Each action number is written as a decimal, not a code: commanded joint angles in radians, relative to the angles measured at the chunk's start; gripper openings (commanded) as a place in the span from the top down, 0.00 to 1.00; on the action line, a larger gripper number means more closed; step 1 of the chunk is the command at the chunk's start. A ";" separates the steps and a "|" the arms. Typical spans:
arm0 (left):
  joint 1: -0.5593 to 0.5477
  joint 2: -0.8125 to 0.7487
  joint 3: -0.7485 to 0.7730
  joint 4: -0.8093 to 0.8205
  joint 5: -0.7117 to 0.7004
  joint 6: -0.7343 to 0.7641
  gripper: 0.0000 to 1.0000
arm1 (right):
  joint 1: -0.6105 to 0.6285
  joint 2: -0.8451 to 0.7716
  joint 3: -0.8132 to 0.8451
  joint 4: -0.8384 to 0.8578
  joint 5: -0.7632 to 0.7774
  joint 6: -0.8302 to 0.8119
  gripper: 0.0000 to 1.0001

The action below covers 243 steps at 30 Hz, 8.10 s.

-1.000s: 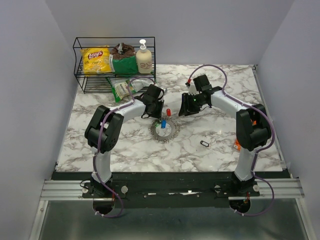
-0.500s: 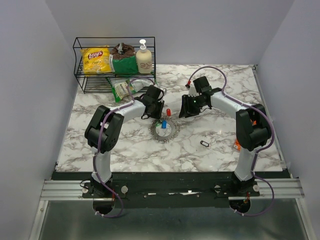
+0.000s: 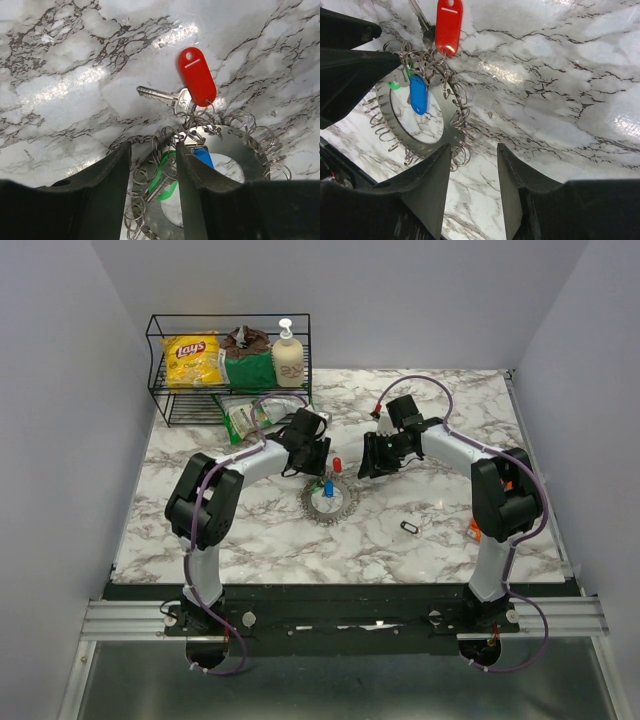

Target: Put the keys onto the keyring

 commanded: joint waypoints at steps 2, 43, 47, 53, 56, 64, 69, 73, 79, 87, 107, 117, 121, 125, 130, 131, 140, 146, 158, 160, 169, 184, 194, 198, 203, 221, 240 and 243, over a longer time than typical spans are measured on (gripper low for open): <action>-0.005 -0.060 0.015 0.006 -0.014 -0.015 0.49 | -0.004 -0.020 -0.004 0.015 -0.027 -0.015 0.49; 0.058 -0.037 -0.010 0.028 0.127 -0.055 0.62 | -0.004 -0.009 -0.024 0.032 -0.037 -0.015 0.49; 0.058 -0.025 0.004 0.015 0.123 -0.045 0.63 | -0.004 -0.007 -0.024 0.034 -0.039 -0.015 0.49; 0.055 0.006 0.022 -0.005 0.117 -0.039 0.65 | -0.005 -0.009 -0.025 0.034 -0.039 -0.015 0.49; 0.057 0.015 0.024 -0.003 0.121 -0.041 0.65 | -0.004 -0.009 -0.027 0.034 -0.039 -0.015 0.49; 0.051 0.018 0.018 0.008 0.118 -0.042 0.64 | -0.004 -0.003 -0.030 0.037 -0.044 -0.011 0.49; 0.051 0.015 0.027 0.008 0.120 -0.036 0.65 | -0.004 -0.001 -0.028 0.038 -0.044 -0.011 0.49; 0.051 0.018 0.028 0.008 0.120 -0.036 0.71 | -0.004 -0.001 -0.028 0.040 -0.044 -0.011 0.49; 0.051 0.018 0.022 0.008 0.121 -0.035 0.76 | -0.004 -0.003 -0.030 0.040 -0.044 -0.011 0.49; 0.051 0.012 0.027 -0.008 0.121 -0.021 1.00 | -0.004 -0.003 -0.027 0.042 -0.048 -0.010 0.49; 0.049 -0.100 -0.073 0.084 0.146 -0.010 1.00 | -0.004 -0.030 -0.028 0.049 -0.054 -0.008 0.49; 0.043 -0.224 -0.077 0.089 0.253 0.034 1.00 | -0.002 -0.112 -0.030 0.049 -0.065 -0.013 0.34; 0.032 -0.285 -0.071 0.084 0.287 0.054 1.00 | -0.004 -0.179 -0.033 0.051 -0.068 -0.016 0.23; 0.020 -0.325 -0.056 0.041 0.296 0.088 1.00 | -0.005 -0.243 -0.044 0.057 -0.070 -0.022 0.13; 0.006 -0.385 -0.054 -0.006 0.312 0.134 1.00 | -0.004 -0.326 -0.064 0.083 -0.079 -0.028 0.03; 0.005 -0.396 -0.056 -0.015 0.318 0.140 1.00 | -0.004 -0.338 -0.074 0.089 -0.086 -0.030 0.00; -0.017 -0.411 -0.090 -0.098 0.335 0.198 1.00 | -0.004 -0.440 -0.165 0.218 -0.198 -0.033 0.00; -0.055 -0.425 -0.155 -0.019 0.348 0.241 1.00 | -0.002 -0.477 -0.228 0.284 -0.257 -0.042 0.00; -0.084 -0.571 -0.333 0.267 0.364 0.277 1.00 | 0.004 -0.507 -0.257 0.357 -0.372 -0.061 0.03; -0.084 -0.580 -0.358 0.296 0.379 0.271 1.00 | 0.006 -0.504 -0.266 0.374 -0.387 -0.054 0.04; -0.084 -0.577 -0.416 0.383 0.431 0.241 1.00 | 0.007 -0.497 -0.291 0.407 -0.392 -0.045 0.06; -0.084 -0.599 -0.603 0.636 0.397 0.185 1.00 | 0.007 -0.449 -0.366 0.549 -0.445 -0.011 0.10; -0.086 -0.576 -0.654 0.796 0.419 0.149 1.00 | 0.009 -0.454 -0.393 0.637 -0.517 0.005 0.12; -0.084 -0.566 -0.674 0.856 0.424 0.123 1.00 | 0.007 -0.449 -0.418 0.693 -0.548 0.031 0.14; -0.084 -0.563 -0.717 0.951 0.431 0.096 1.00 | 0.007 -0.454 -0.468 0.805 -0.562 0.114 0.21; -0.084 -0.530 -0.766 1.111 0.451 0.037 1.00 | 0.007 -0.392 -0.554 0.968 -0.594 0.185 0.44; -0.084 -0.526 -0.751 1.089 0.465 0.040 1.00 | 0.009 -0.310 -0.571 1.022 -0.631 0.199 0.50; -0.084 -0.522 -0.748 1.088 0.470 0.037 1.00 | 0.009 -0.303 -0.567 1.029 -0.640 0.202 0.51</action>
